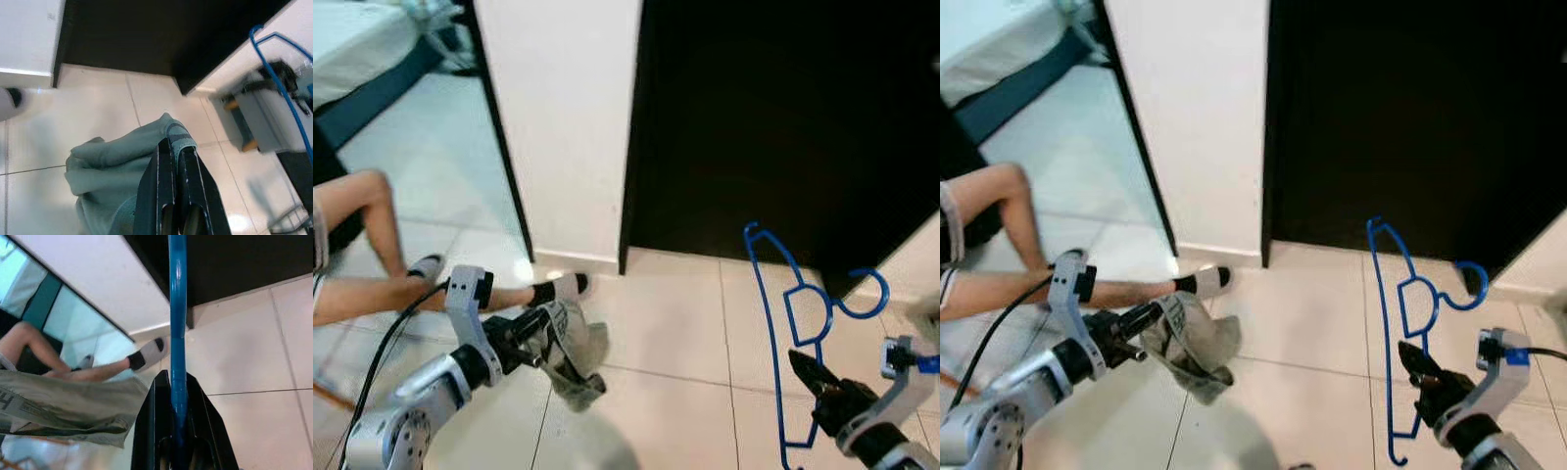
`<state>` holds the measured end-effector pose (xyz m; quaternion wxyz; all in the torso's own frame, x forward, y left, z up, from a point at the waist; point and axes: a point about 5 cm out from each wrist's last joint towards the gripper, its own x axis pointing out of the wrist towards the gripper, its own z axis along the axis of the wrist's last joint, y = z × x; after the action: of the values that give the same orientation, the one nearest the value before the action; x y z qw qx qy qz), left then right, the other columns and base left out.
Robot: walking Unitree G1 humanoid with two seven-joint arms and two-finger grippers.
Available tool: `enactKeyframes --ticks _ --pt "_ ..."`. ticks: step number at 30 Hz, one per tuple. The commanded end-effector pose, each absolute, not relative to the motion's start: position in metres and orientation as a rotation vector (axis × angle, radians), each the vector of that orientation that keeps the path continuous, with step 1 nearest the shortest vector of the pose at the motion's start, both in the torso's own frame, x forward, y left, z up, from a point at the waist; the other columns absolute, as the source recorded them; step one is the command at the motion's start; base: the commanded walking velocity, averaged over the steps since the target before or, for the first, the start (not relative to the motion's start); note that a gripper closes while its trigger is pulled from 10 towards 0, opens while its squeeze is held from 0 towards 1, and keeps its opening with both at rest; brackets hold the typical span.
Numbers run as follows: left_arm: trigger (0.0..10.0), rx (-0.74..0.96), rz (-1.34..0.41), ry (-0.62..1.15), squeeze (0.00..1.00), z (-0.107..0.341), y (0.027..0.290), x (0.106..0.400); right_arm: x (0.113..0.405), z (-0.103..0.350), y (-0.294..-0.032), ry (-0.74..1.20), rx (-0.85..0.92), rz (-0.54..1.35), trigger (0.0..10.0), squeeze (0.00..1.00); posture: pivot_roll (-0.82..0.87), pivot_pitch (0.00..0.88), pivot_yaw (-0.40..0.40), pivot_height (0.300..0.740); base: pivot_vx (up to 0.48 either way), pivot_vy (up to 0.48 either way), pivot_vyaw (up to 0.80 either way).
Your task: Hang hanger
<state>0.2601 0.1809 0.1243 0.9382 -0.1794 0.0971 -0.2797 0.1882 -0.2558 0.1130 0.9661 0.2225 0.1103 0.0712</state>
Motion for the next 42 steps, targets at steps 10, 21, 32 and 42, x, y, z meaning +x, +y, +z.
enactKeyframes --ticks 10,21,32,42 --pt "10.0 -0.358 -0.569 0.211 0.0 0.122 0.182 0.261 0.186 0.113 -0.258 0.227 0.472 0.138 10.0 0.0 -0.04 0.16 0.013 0.74 0.0 0.0 -0.8" --pt "10.0 -0.356 -0.57 0.212 0.0 0.123 0.182 0.262 0.187 0.113 -0.258 0.224 0.478 0.139 10.0 0.0 -0.04 0.161 0.013 0.74 0.0 0.0 -0.8" --pt "10.0 -0.308 -0.611 0.22 0.0 0.123 0.179 0.266 0.188 0.112 -0.257 0.23 0.483 0.16 10.0 0.0 -0.05 0.149 0.013 0.74 0.0 0.0 -0.8" --pt "10.0 -0.269 -0.631 0.197 0.0 0.127 0.178 0.271 0.189 0.113 -0.247 0.258 0.428 0.248 10.0 0.0 -0.05 0.137 0.021 0.74 0.0 0.0 -0.8"
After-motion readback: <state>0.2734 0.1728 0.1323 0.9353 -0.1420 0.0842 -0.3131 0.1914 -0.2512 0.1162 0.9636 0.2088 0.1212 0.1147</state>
